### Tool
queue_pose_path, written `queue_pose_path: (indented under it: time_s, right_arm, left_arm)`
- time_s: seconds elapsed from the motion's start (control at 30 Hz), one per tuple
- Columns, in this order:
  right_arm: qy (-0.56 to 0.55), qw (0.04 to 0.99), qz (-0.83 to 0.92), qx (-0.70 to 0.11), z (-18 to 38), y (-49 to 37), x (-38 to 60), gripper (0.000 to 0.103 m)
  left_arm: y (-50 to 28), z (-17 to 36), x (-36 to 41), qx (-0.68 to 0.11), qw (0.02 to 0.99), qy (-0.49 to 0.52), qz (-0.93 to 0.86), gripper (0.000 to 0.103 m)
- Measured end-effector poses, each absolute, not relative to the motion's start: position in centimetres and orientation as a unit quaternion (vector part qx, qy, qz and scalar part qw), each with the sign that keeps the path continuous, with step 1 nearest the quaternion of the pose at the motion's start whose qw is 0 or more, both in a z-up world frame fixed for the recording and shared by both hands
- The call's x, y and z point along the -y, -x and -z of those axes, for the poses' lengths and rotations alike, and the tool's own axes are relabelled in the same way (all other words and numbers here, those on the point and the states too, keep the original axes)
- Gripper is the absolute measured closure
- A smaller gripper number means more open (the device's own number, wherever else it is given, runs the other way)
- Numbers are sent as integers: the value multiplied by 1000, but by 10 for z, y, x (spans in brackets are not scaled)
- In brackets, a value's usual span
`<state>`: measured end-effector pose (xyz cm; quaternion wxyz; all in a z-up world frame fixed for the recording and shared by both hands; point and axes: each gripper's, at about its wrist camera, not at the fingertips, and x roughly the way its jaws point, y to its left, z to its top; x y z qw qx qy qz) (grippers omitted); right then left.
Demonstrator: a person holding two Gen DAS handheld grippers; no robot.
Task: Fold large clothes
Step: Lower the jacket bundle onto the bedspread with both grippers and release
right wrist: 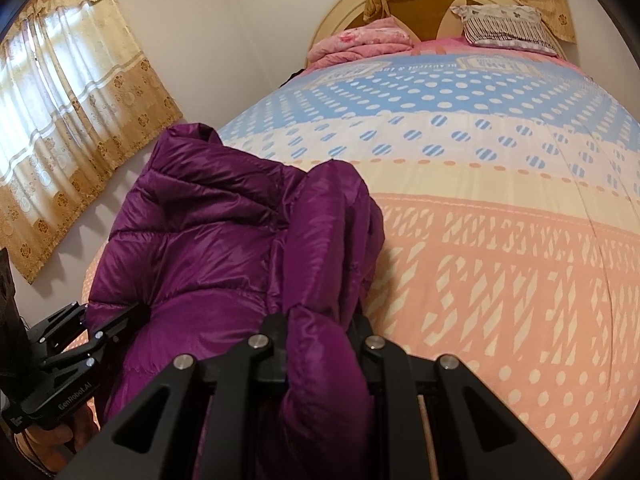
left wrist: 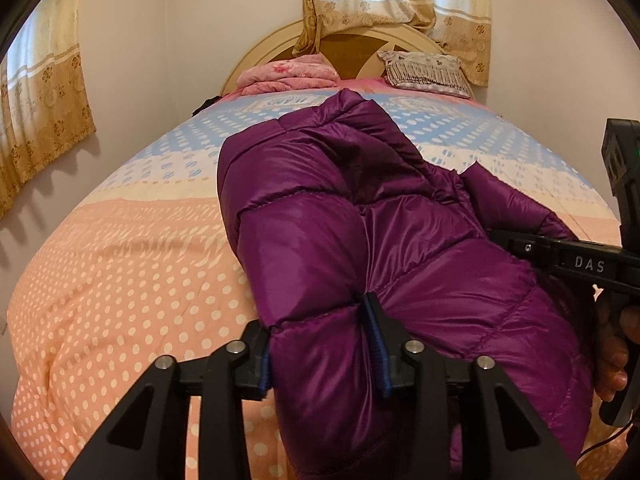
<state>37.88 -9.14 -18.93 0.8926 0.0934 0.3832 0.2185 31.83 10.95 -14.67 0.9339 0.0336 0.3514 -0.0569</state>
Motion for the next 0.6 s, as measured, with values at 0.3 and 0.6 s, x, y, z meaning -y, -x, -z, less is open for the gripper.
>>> queue_pose_path:
  time_s: [0.3, 0.6]
  right_arm:
    - [-95, 892, -210, -390, 200, -382, 92, 78]
    - [-85, 895, -196, -392, 210, -380, 91, 64]
  left_arm:
    - [-321, 161, -109, -352, 935, -36, 35, 38]
    - [-322, 172, -116, -343, 939, -14, 9, 17]
